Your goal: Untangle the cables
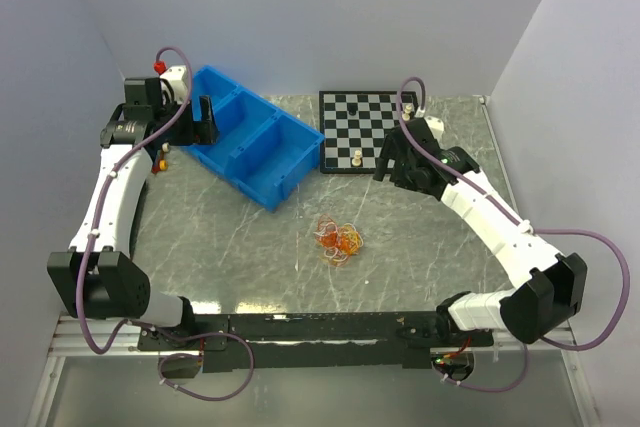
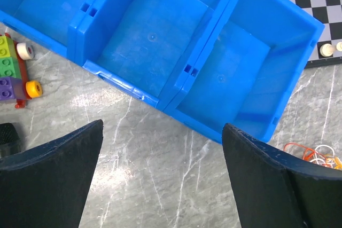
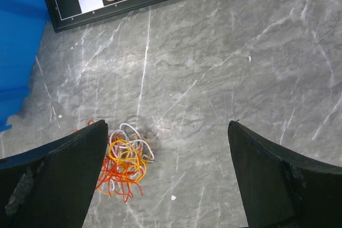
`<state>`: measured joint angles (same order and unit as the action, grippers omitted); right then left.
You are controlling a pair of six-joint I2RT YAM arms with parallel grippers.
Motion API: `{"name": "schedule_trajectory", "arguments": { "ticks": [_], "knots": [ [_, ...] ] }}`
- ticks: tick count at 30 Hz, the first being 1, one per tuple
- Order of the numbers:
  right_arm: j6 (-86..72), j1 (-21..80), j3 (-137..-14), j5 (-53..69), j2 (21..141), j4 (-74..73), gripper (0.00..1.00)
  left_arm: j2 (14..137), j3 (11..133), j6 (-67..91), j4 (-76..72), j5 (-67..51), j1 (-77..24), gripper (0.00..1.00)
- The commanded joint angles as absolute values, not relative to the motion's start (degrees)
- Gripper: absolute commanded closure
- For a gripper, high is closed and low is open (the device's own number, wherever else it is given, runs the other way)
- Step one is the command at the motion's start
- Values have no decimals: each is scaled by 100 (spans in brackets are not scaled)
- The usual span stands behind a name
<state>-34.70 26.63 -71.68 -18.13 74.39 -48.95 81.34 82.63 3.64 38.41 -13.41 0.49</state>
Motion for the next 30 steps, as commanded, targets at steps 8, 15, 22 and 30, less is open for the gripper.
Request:
{"name": "schedule_trajectory", "arguments": {
  "ticks": [8,15,22,30],
  "knots": [
    [-3524,3093,-6619,-1740,7470,-4219,0,8604,8245,88,3727,-1467,44,3],
    [-3682,3647,-6223,-1652,7883,-3684,0,9096,8165,-263,3428,-1301,61,3],
    [-3832,4078,-6029,-1661,8428,-3217,0,9852,8797,-720,3297,-704,88,3],
    [-3911,4438,-6029,-1600,8894,-2857,0,10651,9641,-1230,2848,-79,132,3]
  ]
}}
